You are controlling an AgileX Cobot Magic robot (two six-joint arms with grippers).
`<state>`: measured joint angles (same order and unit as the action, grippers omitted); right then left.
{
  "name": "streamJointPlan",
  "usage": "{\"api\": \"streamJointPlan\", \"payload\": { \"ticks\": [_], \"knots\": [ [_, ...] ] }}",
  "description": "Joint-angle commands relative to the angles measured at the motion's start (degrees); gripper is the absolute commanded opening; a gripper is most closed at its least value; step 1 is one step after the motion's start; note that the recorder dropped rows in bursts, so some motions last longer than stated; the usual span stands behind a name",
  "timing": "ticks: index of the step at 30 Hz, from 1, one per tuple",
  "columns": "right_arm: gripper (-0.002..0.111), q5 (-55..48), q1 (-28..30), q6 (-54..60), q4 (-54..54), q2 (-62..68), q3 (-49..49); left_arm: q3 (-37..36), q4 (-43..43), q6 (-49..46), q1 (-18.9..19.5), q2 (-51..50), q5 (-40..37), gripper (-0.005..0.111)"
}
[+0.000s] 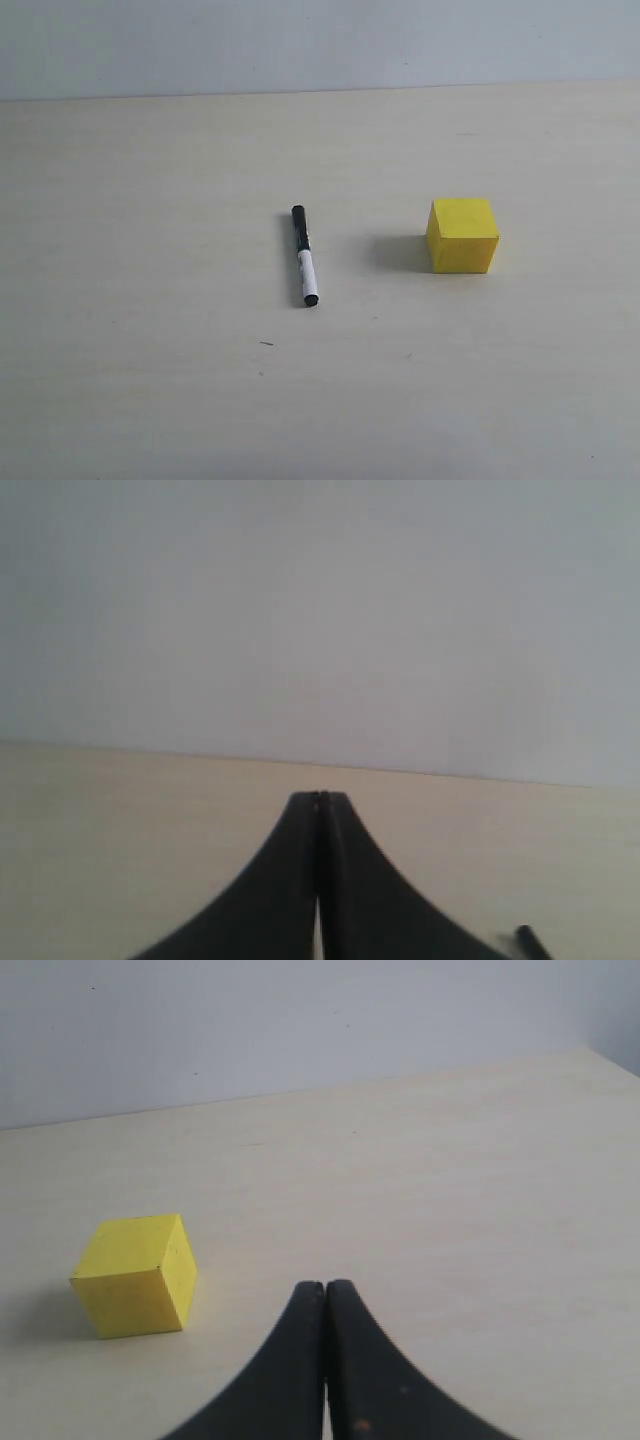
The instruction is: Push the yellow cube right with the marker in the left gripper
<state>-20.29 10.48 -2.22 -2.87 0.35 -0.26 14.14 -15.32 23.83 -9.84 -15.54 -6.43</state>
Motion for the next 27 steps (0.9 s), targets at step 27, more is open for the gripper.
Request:
{"api": "streamJointPlan", "payload": {
  "ticks": [27],
  "knots": [
    [0.000, 0.2, 0.2, 0.0, 0.0, -0.4, 0.3, -14.1, -6.2, 0.5, 9.7, 14.7, -2.8, 0.000]
  ]
}}
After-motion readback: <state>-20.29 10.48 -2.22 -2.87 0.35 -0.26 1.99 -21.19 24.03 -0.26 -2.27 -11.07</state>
